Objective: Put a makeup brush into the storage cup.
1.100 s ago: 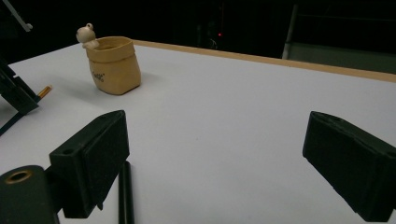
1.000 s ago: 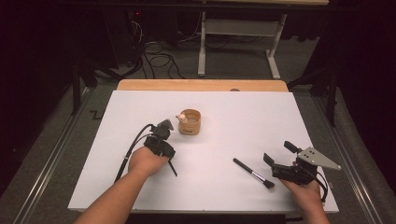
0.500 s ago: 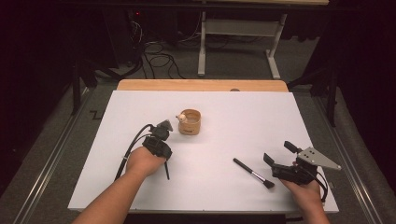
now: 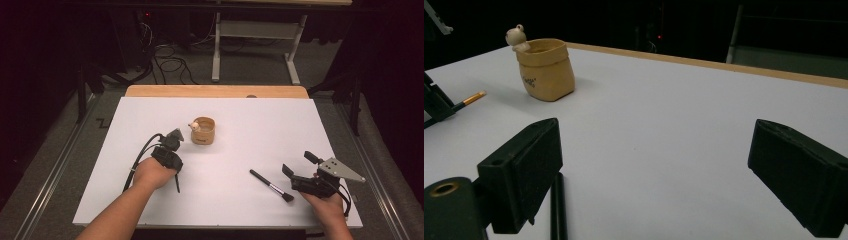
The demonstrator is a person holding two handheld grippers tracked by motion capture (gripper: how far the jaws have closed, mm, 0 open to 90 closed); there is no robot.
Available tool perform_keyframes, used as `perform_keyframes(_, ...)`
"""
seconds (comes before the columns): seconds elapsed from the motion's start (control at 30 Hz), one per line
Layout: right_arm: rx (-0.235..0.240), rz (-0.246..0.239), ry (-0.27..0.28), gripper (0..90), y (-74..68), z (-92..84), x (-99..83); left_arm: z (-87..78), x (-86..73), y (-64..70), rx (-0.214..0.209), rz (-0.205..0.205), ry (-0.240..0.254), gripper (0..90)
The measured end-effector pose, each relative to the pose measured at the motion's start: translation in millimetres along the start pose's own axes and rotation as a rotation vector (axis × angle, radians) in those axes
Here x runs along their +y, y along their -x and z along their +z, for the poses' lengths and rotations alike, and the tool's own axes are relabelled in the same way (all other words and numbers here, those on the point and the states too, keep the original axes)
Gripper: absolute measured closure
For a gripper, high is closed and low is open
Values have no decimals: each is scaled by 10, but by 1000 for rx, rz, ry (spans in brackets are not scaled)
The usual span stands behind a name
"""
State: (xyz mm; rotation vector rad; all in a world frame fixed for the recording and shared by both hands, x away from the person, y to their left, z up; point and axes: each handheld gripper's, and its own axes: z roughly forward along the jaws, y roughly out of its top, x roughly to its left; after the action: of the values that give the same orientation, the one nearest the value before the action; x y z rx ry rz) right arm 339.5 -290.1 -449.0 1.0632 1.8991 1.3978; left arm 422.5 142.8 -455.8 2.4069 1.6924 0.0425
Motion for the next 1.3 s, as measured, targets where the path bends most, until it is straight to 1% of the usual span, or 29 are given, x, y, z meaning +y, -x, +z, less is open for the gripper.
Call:
perform_keyframes(0.13,-2,-2,-2,80,0,2,-1,-3,-13,-17,19,0,7,747)
perform_keyframes(0.33,-2,-3,-4,80,-1,6,-3,-3,-31,-49,20,2,20,822)
perform_keyframes(0.5,-2,-4,-4,81,-1,6,-4,-3,-37,-56,14,19,22,822)
perform_keyframes(0.63,-2,-3,-3,81,-3,5,-4,-1,-28,-62,2,19,14,805)
perform_keyframes(0.8,-2,-4,-2,82,-5,4,-3,0,-46,-43,17,49,24,802)
perform_keyframes(0.9,1,-6,-2,82,-7,7,-3,1,-63,-35,29,64,36,826)
perform_keyframes(0.97,2,-5,-2,82,-9,6,-3,2,-79,-48,20,64,50,828)
perform_keyframes(1.0,2,-6,-1,82,-9,5,-3,-1,-90,-60,14,71,57,829)
perform_keyframes(1.03,2,-8,1,83,-7,5,-3,-2,-104,-64,8,66,65,830)
perform_keyframes(1.1,0,-5,2,83,-3,2,-2,-5,-148,-104,-19,65,95,831)
perform_keyframes(1.2,-2,-1,-1,83,0,1,-4,-17,-187,-144,-33,71,117,831)
perform_keyframes(1.23,-3,-3,-1,83,2,3,-5,-22,-202,-163,-46,71,132,831)
perform_keyframes(1.3,-2,-2,-2,83,-1,4,-6,-46,-227,-204,-56,66,148,831)
